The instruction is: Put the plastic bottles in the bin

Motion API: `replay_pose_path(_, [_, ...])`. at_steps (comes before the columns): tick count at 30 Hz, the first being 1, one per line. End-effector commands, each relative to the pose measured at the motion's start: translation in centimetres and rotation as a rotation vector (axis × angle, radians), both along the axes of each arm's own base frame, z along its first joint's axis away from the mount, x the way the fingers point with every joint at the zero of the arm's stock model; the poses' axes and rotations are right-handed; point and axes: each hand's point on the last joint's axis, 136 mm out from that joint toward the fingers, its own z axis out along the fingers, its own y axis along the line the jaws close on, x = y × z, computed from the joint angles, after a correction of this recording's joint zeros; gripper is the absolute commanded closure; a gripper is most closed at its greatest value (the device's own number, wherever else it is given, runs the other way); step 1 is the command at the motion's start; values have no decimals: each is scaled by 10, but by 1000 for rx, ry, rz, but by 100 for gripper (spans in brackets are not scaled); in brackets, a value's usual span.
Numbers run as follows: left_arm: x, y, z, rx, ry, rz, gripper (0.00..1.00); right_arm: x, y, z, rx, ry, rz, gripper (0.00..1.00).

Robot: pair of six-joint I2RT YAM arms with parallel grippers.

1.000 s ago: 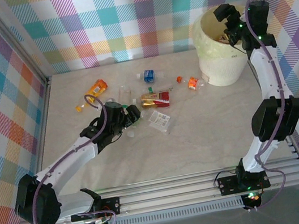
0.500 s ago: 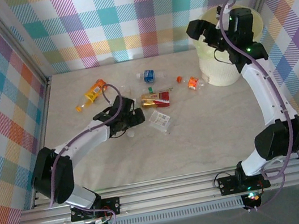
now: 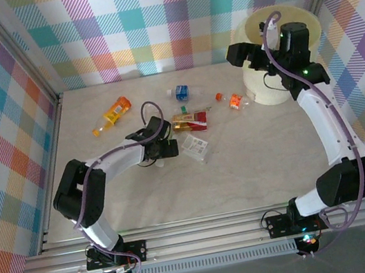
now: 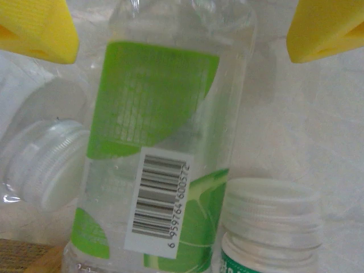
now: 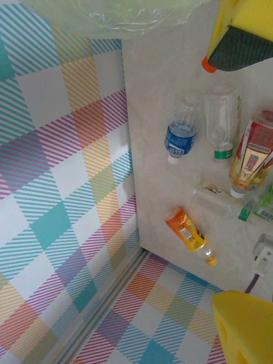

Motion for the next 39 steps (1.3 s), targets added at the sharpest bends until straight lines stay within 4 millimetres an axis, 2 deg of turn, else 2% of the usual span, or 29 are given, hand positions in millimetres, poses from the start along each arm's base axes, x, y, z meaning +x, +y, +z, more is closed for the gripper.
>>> replay_pose_path(1, [17, -5, 2, 12, -34, -38, 9, -12, 0, 10, -39, -61, 13, 0])
replay_pose_path(4, [20, -11, -6, 8, -16, -52, 13, -15, -1, 11, -45, -97, 9, 0])
replay_pose_path(11, [19, -7, -17, 30, -12, -43, 23, -24, 5, 16, -20, -196, 51, 0])
replay_pose_path(15, [12, -6, -17, 19, -8, -57, 21, -30, 10, 20, -22, -229, 88, 0])
replay_pose_path(19, [5, -5, -15, -7, -21, -70, 19, -30, 9, 16, -37, -228, 88, 0])
replay_pose_path(24, [5, 0, -29, 38, 3, -67, 22, -27, 8, 8, -37, -203, 81, 0])
replay_pose_path(27, [6, -2, -31, 36, 11, -71, 28, -28, 9, 6, -37, -197, 84, 0])
replay_pose_path(30, [10, -3, -21, 21, -17, -66, 34, -29, 9, 5, -42, -192, 85, 0])
replay_pose_path(33, [11, -2, -2, 5, -63, -59, 38, -31, 6, 2, -40, -179, 71, 0])
replay_pose_path(35, [15, -7, 18, -40, -130, -63, 40, -34, 5, 0, -35, -172, 60, 0])
replay_pose_path(39, [9, -18, 61, -145, -243, -109, 44, -40, 10, -7, 7, -137, 78, 0])
